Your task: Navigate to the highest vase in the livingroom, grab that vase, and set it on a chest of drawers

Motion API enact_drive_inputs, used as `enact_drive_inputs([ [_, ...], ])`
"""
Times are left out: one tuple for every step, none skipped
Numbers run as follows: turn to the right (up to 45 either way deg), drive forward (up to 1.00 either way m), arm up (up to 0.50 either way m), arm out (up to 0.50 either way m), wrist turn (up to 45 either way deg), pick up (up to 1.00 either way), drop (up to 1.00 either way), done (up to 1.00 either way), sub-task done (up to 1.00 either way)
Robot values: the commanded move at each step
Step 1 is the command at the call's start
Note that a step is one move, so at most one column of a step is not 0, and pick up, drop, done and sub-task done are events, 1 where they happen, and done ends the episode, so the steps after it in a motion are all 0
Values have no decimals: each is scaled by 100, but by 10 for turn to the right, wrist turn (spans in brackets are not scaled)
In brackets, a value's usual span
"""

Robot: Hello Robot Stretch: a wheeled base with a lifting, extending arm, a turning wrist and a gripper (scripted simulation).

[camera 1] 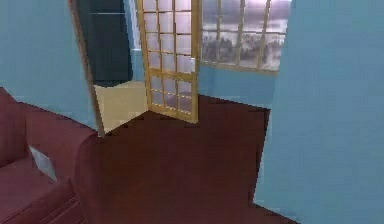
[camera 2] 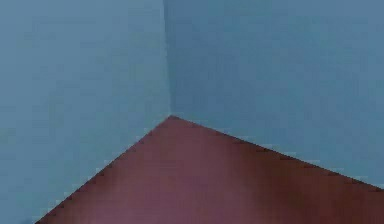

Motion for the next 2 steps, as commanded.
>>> enact_drive_inputs([
  [0,100,0,0,0,0,0,0,0],
  [-60,0,0,0,0,0,0,0,0],
])
